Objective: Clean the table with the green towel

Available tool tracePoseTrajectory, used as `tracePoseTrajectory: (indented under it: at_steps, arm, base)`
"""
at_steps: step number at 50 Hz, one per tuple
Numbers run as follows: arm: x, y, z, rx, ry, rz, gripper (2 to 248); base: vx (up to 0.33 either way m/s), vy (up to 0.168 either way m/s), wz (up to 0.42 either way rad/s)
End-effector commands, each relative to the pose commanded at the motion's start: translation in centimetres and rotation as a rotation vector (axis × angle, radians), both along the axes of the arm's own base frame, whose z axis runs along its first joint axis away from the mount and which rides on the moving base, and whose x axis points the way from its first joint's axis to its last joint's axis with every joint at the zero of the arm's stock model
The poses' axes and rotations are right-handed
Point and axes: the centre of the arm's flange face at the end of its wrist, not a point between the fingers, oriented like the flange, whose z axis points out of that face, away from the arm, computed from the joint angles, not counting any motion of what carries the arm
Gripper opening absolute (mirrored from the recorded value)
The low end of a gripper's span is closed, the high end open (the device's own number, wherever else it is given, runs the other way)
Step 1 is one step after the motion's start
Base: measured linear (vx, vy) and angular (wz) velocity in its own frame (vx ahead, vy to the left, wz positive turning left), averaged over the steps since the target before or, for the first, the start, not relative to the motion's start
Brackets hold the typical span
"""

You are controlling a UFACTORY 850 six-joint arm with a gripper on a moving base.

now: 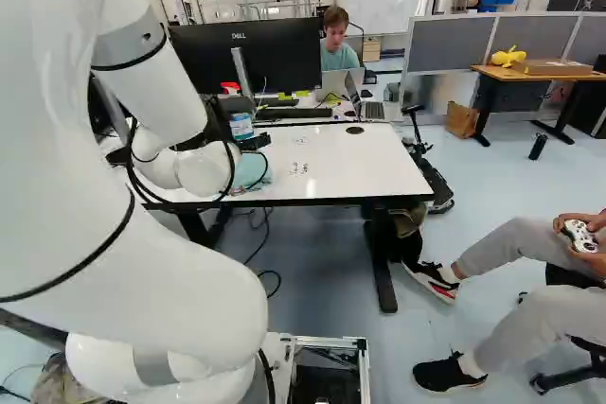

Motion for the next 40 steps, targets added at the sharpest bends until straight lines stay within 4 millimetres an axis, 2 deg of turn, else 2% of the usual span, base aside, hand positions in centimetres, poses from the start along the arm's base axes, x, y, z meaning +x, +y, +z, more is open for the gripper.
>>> tracePoseTrajectory:
  at_steps: [22, 40]
  arm:
    - [3.2, 0.4, -1.1, -0.033, 0.145, -0.008, 247]
    - [3.4, 0.8, -2.1, -0.061, 0.266, 0.001, 247]
  base:
    - [0.0, 0.0, 0.0]
    - [0.0, 0.0, 0.0]
